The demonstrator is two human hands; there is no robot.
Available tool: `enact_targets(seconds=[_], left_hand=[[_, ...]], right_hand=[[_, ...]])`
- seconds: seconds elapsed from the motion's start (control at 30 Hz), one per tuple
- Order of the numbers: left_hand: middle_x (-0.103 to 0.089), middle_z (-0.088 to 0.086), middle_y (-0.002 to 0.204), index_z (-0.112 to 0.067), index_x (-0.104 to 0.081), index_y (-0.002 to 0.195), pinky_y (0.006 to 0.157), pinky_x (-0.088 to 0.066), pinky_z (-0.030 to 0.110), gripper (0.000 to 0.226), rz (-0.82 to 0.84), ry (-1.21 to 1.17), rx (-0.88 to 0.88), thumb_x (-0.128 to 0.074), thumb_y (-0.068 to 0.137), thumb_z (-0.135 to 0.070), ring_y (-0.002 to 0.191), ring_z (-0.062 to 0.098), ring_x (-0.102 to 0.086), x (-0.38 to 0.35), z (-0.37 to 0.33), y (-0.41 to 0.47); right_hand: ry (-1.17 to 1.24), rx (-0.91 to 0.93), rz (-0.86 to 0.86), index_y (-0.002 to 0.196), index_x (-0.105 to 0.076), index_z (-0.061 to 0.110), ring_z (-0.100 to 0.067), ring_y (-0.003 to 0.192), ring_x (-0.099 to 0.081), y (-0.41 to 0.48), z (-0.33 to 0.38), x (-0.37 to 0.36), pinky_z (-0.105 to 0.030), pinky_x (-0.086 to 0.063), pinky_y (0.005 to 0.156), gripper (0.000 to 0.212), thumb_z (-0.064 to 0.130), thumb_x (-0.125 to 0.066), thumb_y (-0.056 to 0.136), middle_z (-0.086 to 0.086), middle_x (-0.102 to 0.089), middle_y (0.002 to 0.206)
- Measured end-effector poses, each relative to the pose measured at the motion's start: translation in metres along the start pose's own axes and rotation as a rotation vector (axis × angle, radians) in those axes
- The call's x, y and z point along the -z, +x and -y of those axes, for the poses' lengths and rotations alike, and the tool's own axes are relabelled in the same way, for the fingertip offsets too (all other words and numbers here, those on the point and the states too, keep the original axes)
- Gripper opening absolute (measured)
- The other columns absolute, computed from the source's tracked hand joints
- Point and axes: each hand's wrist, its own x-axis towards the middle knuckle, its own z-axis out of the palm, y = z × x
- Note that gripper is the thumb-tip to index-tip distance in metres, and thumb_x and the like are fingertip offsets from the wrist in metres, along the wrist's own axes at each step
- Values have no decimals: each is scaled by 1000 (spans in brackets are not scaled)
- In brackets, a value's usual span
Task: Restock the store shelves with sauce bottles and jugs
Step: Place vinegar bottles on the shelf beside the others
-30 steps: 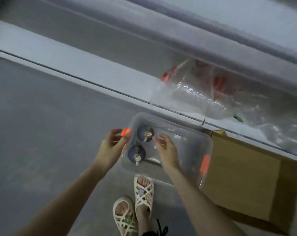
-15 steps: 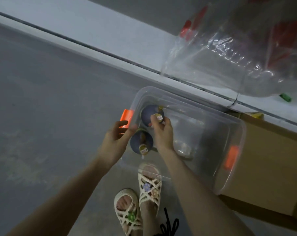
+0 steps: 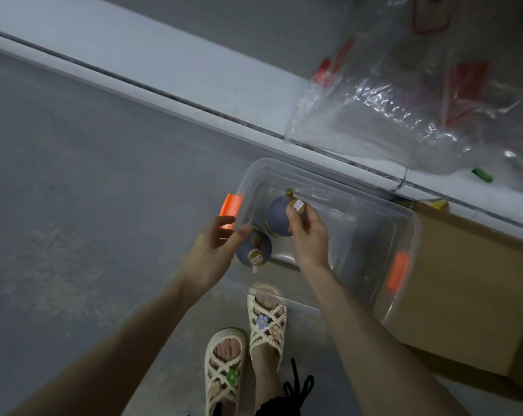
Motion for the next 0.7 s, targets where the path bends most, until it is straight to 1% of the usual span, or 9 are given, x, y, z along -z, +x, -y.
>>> enact_targets(seconds=[0.03, 0.17, 0.27, 0.33, 0.37, 0.43, 0.53, 0.63, 0.7], left_hand=[[-63, -6, 99, -23, -48, 122, 68, -45, 14, 34, 15, 14, -11, -56, 92, -37, 89, 4, -61, -1, -3, -6], [-64, 0, 99, -16, -50, 125, 60, -46, 7, 39, 40, 50, -73, -57, 92, -35, 85, 3, -61, -7, -23, -38], [-63, -3, 90, -16, -49, 125, 57, -43, 5, 36, 82, 77, -129, -58, 93, -31, 72, -3, -59, -13, -47, -76], [-62, -1, 93, -15, -48, 127, 57, -42, 4, 40, 106, 87, -165, -60, 92, -30, 76, 0, -58, -16, -66, -105], [-61, 1, 95, -13, -49, 129, 57, -43, 5, 46, 119, 87, -187, -64, 90, -32, 79, 3, -58, -18, -77, -121], [-60, 0, 98, -14, -47, 132, 61, -45, 9, 56, 156, 100, -230, -68, 85, -39, 82, 4, -58, -22, -107, -158], [-59, 3, 112, -17, -43, 135, 70, -44, 13, 61, 235, 128, -327, -68, 85, -41, 93, 4, -57, -26, -162, -222], [-51, 2, 129, -21, -39, 139, 82, -45, 18, 75, 328, 144, -449, -77, 77, -40, 114, 15, -53, -26, -227, -293], [-46, -3, 133, -23, -35, 143, 95, -42, 24, 104, 391, 218, -564, -84, 57, -55, 122, 12, -47, -25, -273, -344]], right_hand=[[9, 11, 8, 126, -59, 13, -15, 102, -59, -8, 5, 7, -16, -47, 84, 34, 29, -55, 96, -2, -63, 109], [37, 66, 18, 113, -63, 25, -18, 107, -63, -42, 32, 34, -30, -50, 91, 20, 30, -56, 96, -2, -67, 112], [45, 136, 21, 108, -64, 28, -12, 98, -64, -83, 68, 67, -20, -47, 85, 14, 30, -56, 96, 4, -69, 103], [52, 188, 26, 106, -64, 27, 3, 82, -62, -114, 97, 92, -11, -46, 75, 13, 27, -56, 96, 12, -67, 90], [52, 216, 20, 106, -64, 25, 9, 74, -60, -130, 114, 106, -9, -46, 70, 13, 25, -56, 96, 15, -65, 83], [22, 267, 5, 98, -65, 26, 9, 64, -58, -166, 152, 136, -16, -47, 67, 10, 28, -56, 96, 19, -62, 66], [-61, 374, -11, 82, -64, 31, -6, 58, -56, -229, 220, 183, -31, -47, 65, 16, 34, -55, 96, 15, -57, 54], [-75, 510, -11, 75, -59, 20, -11, 50, -49, -301, 290, 238, -32, -43, 58, 25, 26, -53, 98, 7, -49, 49], [-94, 593, -28, 69, -53, 16, -9, 47, -47, -352, 339, 274, -27, -41, 54, 31, 22, -51, 99, 3, -47, 50]])
